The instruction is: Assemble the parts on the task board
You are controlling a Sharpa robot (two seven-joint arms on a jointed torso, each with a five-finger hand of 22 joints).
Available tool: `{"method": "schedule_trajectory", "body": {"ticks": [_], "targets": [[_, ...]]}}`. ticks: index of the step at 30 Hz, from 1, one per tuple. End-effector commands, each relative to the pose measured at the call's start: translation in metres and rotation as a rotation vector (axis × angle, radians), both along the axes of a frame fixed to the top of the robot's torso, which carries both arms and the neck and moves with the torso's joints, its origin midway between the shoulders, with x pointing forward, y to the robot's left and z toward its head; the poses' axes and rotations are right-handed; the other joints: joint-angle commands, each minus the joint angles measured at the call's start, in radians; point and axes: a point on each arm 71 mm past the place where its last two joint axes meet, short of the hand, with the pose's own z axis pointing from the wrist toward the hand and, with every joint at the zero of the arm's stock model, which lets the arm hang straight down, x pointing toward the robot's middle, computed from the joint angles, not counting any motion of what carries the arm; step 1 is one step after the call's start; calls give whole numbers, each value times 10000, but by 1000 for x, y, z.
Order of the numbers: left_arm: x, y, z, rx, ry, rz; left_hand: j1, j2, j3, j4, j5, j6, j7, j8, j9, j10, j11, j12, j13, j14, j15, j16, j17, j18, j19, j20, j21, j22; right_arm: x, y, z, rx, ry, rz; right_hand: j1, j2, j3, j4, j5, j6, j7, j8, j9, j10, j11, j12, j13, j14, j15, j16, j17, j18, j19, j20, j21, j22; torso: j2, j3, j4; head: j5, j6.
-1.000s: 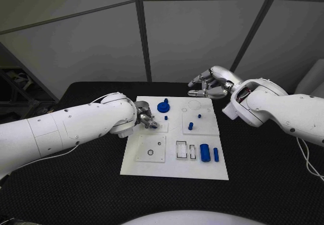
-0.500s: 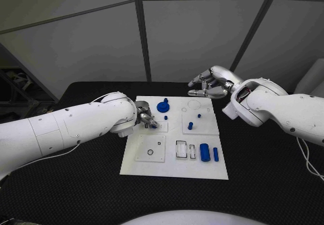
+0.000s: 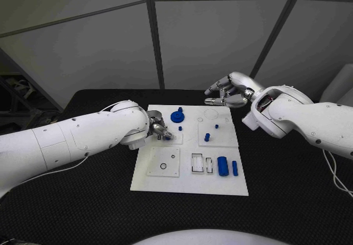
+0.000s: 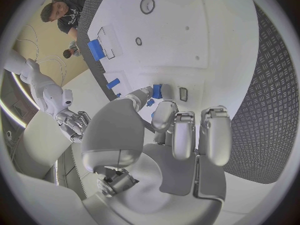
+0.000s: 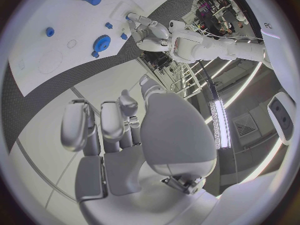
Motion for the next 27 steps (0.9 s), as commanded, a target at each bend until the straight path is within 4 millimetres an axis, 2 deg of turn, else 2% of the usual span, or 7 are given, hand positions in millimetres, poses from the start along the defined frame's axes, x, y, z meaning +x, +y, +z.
{"method": "schedule_trajectory", "body": {"ticks": [1, 4, 12, 17, 27], "targets": [[0, 3, -4, 230, 127, 143, -14, 25, -2, 44, -59, 74, 18, -43, 5, 65, -59, 65, 681, 956, -48, 10, 2327, -176, 160, -49, -13, 1234, 0, 1, 1, -13, -19, 65, -49, 9, 6, 72, 46, 75, 28, -52, 9, 19, -2, 20, -8, 70, -36, -45, -2, 142, 53, -37, -55, 112, -2, -1, 1, 0, -2], [1, 3, -4, 239, 132, 168, -25, 48, -15, 91, -61, 86, 21, -39, 10, 69, -60, 73, 686, 957, -53, 14, 2331, -176, 160, -53, -14, 1234, 0, 1, 1, -18, -17, 61, -49, 9, 6, 72, 46, 75, 28, -52, 9, 19, -2, 20, -8, 70, -36, -45, -2, 142, 53, -37, -55, 112, -4, 1, 4, -5, 2], [2, 4, -4, 200, 244, 254, -344, 173, -225, 631, -15, 133, 34, -44, 37, 83, -51, 112, 714, 961, -52, 28, 2342, -181, 174, -60, -10, 1260, 0, 1, 1, -23, -11, 63, -49, 9, 6, 72, 46, 75, 28, -52, 9, 19, -2, 20, -8, 70, -36, -45, -2, 142, 53, -37, -55, 112, -1, -2, 1, 2, 17], [3, 5, -4, 213, 307, 272, -309, 209, -215, 643, 16, 138, 19, -43, 46, 83, -57, 110, 716, 961, -58, 28, 2342, -179, 170, -63, -16, 1253, 0, 1, 1, -28, -7, 55, -49, 9, 6, 72, 46, 75, 28, -52, 9, 19, -2, 20, -8, 70, -36, -45, -2, 142, 53, -37, -55, 112, 3, -3, 4, 6, 15], [6, 6, 2, 198, 448, 276, 54, 309, -111, 431, 46, 117, -2, -45, 93, 74, -77, 99, 718, 960, -85, 28, 2342, -173, 158, -86, -33, 1240, 0, 1, 1, -46, 27, 60, -49, 9, 6, 72, 46, 75, 28, -52, 9, 19, -2, 20, -8, 70, -36, -45, -2, 142, 53, -37, -55, 112, -5, -4, 5, 22, 19]]}}
